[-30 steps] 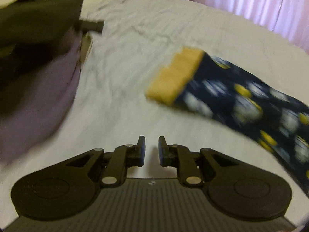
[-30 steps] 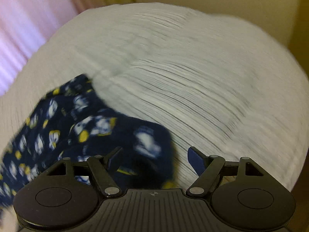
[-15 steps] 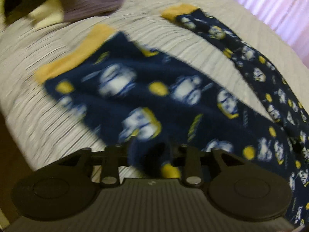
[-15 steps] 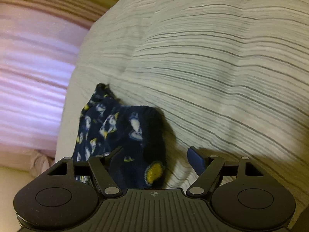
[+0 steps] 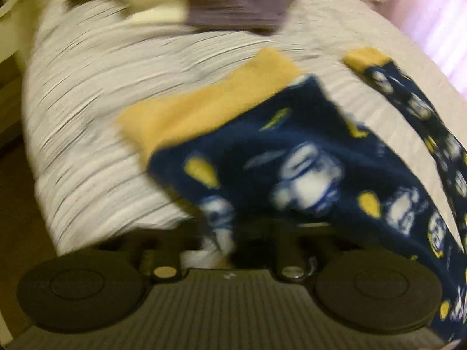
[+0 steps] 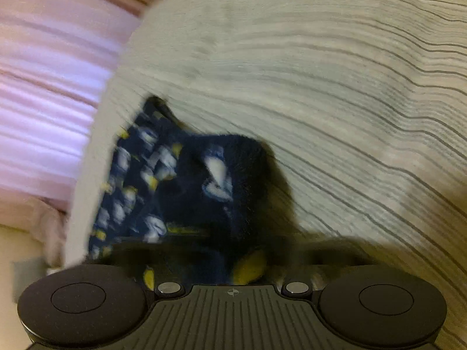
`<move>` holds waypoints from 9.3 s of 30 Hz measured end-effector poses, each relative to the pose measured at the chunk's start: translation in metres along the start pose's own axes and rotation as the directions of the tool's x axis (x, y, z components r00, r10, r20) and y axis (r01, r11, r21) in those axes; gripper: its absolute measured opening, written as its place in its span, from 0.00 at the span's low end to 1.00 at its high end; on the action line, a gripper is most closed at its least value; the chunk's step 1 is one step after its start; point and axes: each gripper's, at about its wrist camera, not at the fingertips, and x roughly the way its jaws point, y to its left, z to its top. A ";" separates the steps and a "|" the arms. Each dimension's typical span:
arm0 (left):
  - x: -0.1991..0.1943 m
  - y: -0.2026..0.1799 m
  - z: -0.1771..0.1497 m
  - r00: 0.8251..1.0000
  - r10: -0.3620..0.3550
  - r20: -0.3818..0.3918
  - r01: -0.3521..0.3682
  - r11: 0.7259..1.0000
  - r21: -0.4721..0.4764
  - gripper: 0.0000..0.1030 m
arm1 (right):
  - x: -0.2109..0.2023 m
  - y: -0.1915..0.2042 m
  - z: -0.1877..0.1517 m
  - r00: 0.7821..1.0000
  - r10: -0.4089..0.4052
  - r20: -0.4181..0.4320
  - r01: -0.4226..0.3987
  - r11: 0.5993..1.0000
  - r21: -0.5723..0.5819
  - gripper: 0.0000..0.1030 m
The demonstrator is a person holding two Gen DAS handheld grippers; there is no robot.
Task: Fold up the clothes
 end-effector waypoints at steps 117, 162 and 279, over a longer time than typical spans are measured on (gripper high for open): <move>-0.066 -0.386 -0.220 0.958 -0.137 -0.251 0.200 0.948 0.246 0.22 | 0.162 0.086 0.180 0.911 0.243 -0.334 -0.368 0.846 -0.387 0.67; -0.090 -0.308 -0.223 0.919 -0.206 -0.336 0.312 0.902 0.299 0.23 | 0.018 0.148 0.015 0.989 0.009 -0.147 -0.130 0.524 -0.842 0.61; 0.170 -0.495 0.135 0.860 -0.382 -0.340 0.386 0.049 0.921 0.50 | 0.278 0.349 0.068 0.983 -0.170 -0.074 -0.034 0.227 -0.973 0.61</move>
